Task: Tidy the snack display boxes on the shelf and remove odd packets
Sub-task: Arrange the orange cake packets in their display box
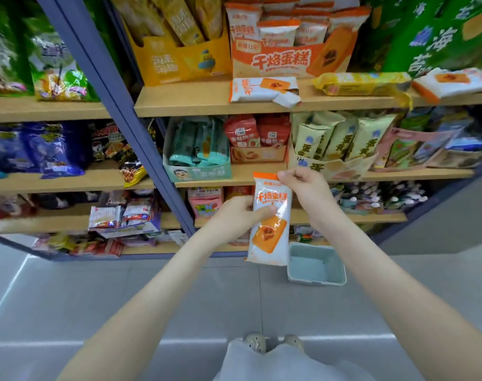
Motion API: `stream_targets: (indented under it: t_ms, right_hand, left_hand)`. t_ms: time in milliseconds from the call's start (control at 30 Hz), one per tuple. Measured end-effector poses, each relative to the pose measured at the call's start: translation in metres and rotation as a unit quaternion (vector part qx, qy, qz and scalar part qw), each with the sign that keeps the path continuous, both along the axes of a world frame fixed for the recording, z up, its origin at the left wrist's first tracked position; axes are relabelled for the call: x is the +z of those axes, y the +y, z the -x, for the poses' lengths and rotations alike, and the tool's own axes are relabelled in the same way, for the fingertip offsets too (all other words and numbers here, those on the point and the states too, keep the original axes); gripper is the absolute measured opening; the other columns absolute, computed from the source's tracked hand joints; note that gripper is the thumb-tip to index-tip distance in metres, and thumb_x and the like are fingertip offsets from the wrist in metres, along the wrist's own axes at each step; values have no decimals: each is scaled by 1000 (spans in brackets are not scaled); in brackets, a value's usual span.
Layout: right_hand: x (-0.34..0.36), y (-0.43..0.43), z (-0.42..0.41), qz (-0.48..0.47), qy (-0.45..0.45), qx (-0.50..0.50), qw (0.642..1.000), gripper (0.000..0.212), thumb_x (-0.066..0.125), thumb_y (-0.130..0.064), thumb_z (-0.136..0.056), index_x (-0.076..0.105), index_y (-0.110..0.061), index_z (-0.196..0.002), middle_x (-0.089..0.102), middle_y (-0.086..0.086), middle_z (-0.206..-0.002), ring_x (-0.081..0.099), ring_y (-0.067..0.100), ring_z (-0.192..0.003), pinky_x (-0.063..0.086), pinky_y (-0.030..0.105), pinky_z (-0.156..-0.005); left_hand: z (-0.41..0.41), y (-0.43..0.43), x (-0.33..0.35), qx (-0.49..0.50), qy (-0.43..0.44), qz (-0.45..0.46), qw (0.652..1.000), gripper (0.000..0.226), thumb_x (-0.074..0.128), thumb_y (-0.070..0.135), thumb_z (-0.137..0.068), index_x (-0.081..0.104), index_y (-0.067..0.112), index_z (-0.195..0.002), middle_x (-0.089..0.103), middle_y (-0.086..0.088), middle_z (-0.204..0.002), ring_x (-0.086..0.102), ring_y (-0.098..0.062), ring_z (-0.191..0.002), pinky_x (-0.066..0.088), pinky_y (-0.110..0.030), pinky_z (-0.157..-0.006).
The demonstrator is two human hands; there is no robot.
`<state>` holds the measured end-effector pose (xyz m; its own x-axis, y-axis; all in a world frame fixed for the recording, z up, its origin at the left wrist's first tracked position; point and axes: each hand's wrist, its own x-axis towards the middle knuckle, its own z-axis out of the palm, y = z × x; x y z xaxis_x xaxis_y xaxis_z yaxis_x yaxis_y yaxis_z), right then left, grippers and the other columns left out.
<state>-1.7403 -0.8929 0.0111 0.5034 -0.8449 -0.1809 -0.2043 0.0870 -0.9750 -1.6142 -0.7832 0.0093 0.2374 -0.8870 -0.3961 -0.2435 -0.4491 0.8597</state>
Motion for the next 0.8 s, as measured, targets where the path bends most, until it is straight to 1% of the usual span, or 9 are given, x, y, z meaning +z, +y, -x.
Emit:
stream_targets:
  t_ms: [67, 133, 167, 233, 333, 467, 567, 700, 800]
  right_hand:
    - [-6, 0, 7, -45, -28, 46, 998, 17, 64, -26, -92, 64, -15, -104, 70, 3, -101, 68, 18, -92, 52, 37, -87]
    - [-10, 3, 15, -75, -6, 127, 989, 35, 65, -26, -90, 55, -19, -123, 67, 3, -114, 67, 18, -102, 54, 35, -89]
    - [-12, 5, 19, -73, 24, 162, 984, 41, 66, -25, -89, 52, -19, -127, 65, 2, -116, 66, 17, -104, 54, 33, -90]
    - [-21, 9, 24, -65, 67, 201, 975, 46, 69, -21, -87, 51, -18, -129, 65, 1, -117, 65, 15, -106, 53, 30, -92]
    - [-32, 10, 30, -84, 41, 189, 978, 45, 69, -12, -87, 52, -12, -128, 69, 6, -114, 67, 15, -103, 54, 28, -89]
    - [-38, 11, 29, -100, -22, 139, 985, 34, 65, -4, -89, 55, -10, -120, 70, 10, -112, 67, 20, -102, 54, 33, -90]
    - [-39, 13, 26, -113, -39, 100, 988, 24, 65, -2, -88, 59, -11, -109, 70, 14, -109, 68, 26, -102, 56, 39, -89]
    - [-39, 16, 26, -127, -18, 49, 991, 20, 69, -2, -85, 59, -11, -100, 70, 14, -101, 70, 24, -92, 58, 37, -83]
    - [-42, 17, 27, -144, -17, 19, 989, 20, 70, -1, -84, 57, -4, -99, 69, 16, -93, 71, 22, -78, 59, 31, -69]
  left_hand:
    - [5, -1, -4, 44, 21, 8, 999, 21, 62, 42, -93, 67, 23, -100, 74, 3, -90, 71, -11, -78, 56, -29, -65]
    - [10, -4, -11, 138, 61, 34, 988, 22, 59, 37, -95, 66, 18, -103, 74, -3, -98, 70, -16, -84, 58, -34, -70]
    - [10, -7, -15, 189, 92, 50, 976, 22, 58, 34, -97, 65, 15, -106, 73, -7, -104, 70, -19, -89, 59, -36, -73]
    - [12, -10, -18, 274, 179, 74, 942, 28, 54, 30, -99, 61, 8, -115, 71, -11, -109, 71, -22, -92, 60, -34, -68]
    - [13, -12, -19, 342, 255, 95, 900, 33, 51, 30, -101, 56, 6, -121, 71, -11, -108, 71, -20, -89, 60, -30, -61]
    - [15, -14, -23, 367, 300, 101, 875, 31, 50, 30, -101, 56, 7, -121, 69, -11, -113, 70, -21, -97, 61, -32, -69]
    - [17, -14, -26, 387, 329, 106, 855, 25, 50, 28, -101, 57, 8, -115, 71, -10, -107, 69, -21, -97, 61, -34, -68]
    - [21, -15, -30, 394, 325, 113, 852, 32, 50, 28, -101, 54, 7, -124, 69, -10, -114, 68, -22, -102, 61, -34, -71]
    - [24, -15, -32, 388, 315, 121, 858, 35, 51, 28, -100, 52, 6, -128, 67, -12, -120, 67, -23, -106, 61, -34, -75]
